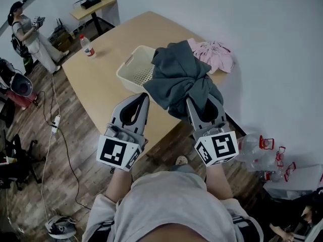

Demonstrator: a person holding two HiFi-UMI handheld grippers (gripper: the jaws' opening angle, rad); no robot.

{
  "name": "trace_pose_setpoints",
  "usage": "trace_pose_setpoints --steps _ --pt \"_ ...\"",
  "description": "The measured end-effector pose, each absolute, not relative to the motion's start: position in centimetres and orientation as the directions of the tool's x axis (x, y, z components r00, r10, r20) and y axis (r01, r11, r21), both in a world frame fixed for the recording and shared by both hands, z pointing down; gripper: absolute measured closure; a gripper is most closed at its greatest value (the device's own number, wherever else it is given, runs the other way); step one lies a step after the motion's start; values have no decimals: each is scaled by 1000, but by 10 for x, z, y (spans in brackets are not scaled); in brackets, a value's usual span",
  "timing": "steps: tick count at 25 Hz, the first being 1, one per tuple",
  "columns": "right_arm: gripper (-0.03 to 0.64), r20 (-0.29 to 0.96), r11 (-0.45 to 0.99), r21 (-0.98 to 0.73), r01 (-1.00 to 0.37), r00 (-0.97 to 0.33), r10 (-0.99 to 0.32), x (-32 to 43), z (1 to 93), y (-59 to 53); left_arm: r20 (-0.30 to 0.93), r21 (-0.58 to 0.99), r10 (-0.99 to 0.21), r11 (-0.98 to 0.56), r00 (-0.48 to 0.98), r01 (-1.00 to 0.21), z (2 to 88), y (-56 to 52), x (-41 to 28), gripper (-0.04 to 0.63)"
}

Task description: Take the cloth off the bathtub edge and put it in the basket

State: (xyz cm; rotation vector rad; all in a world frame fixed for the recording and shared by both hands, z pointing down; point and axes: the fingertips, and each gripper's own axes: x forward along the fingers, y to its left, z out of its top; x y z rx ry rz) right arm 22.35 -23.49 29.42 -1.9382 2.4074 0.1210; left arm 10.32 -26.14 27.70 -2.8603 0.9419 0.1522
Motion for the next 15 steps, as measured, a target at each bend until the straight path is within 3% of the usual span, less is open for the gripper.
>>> trace_pose_setpoints --steps 15 --pt "482 -63 381 32 -924 -382 -922 288 302 -285 -133 -51 -731 -670 670 -741 290 -292 161 600"
